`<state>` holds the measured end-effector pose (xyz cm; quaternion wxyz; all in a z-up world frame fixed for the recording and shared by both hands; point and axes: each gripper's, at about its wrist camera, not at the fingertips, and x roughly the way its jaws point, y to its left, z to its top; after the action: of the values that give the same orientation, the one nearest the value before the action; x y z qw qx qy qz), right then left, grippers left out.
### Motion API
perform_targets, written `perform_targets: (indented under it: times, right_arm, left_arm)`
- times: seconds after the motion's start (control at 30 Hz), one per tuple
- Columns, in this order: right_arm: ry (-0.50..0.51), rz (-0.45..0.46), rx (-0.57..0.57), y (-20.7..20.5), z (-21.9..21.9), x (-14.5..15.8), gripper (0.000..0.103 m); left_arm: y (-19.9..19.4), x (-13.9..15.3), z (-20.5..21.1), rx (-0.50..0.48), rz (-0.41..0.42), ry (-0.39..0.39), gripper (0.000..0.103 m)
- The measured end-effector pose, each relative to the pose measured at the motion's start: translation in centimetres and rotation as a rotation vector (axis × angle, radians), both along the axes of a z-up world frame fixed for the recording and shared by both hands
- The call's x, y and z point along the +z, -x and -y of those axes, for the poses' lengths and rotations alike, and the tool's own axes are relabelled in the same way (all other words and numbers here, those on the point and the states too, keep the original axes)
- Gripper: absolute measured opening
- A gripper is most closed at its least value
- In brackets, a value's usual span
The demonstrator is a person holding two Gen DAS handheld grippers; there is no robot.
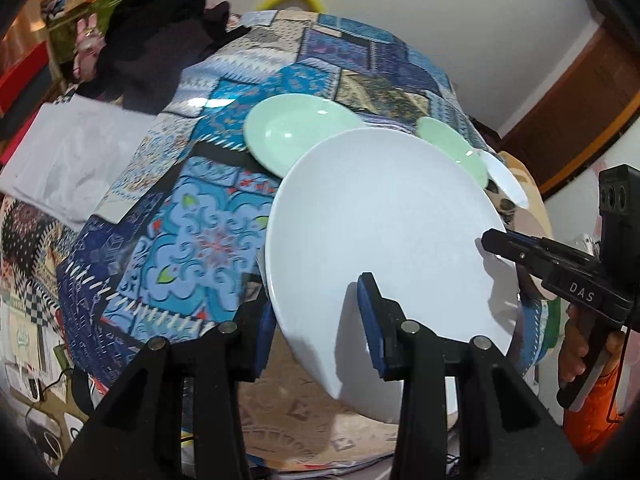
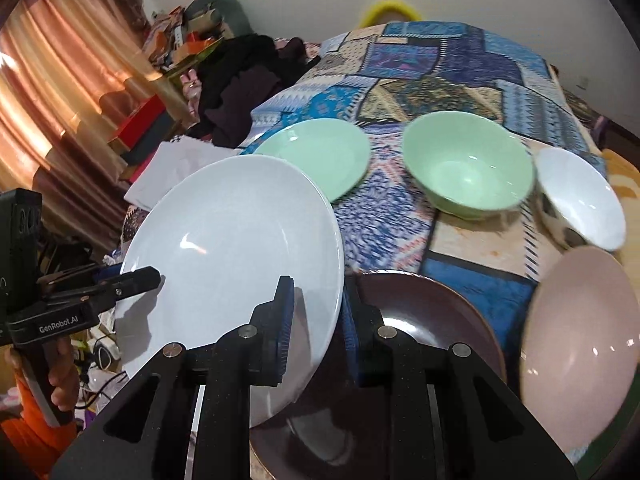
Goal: Organize plates and bowls
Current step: 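Lift the white plate with the left gripper and carry it over the purple plate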
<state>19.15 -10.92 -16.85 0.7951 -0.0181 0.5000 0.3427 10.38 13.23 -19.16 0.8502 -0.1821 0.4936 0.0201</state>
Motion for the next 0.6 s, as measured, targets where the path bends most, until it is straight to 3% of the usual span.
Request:
perform_targets:
  times: [0.6]
  right_arm:
    - [-0.021,-0.027,-0.120,1.6,6.3,-0.6,0.021]
  left_arm:
    - [-1.1,1.3,6.7,-0.130,0.012,-0.038,0.039]
